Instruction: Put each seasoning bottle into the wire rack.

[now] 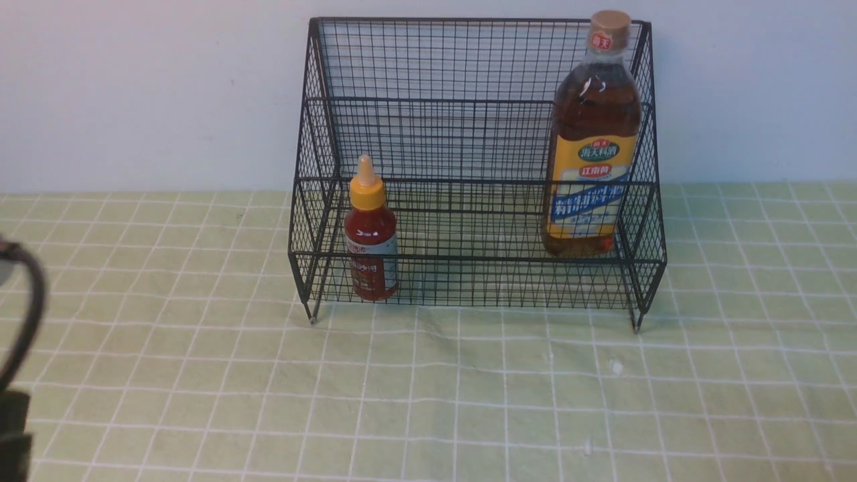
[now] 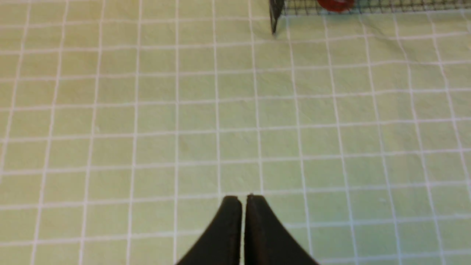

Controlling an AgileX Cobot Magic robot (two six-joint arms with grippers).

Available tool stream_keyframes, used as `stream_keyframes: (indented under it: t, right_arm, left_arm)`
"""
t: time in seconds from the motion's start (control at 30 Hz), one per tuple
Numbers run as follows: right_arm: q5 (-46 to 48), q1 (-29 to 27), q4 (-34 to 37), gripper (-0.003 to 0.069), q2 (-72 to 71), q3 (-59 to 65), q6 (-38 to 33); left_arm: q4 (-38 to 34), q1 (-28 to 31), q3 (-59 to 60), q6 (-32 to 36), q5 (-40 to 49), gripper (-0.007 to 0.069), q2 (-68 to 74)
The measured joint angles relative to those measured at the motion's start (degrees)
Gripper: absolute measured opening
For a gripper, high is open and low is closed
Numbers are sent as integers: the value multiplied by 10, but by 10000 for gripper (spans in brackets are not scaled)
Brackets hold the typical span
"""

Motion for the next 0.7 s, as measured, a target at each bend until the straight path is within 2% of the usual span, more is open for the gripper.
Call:
stream_keyframes:
  t: [0.13,0.37,0.5,0.53,0.6,0.7]
  right_arm:
    - [0,0,0,-14,0,0,0]
    - [0,0,0,-14,0,0,0]
    - [0,0,0,-14,0,0,0]
    - [0,0,0,-14,0,0,0]
    - [1,0,0,-14,0,0,0]
    - [1,0,0,-14,0,0,0]
  left_arm:
    - [-37,0,0,1,40,-6,-71]
    - [-24,0,0,11,38,-6,-145]
    - [-10,0,4,69,-66,-6,-171]
    - [-9,0,5,74,-66,-6,-172]
    - [-8,0,25,131,-145,-6,-176]
    - [-11,16,73,181,-236,-6,-194]
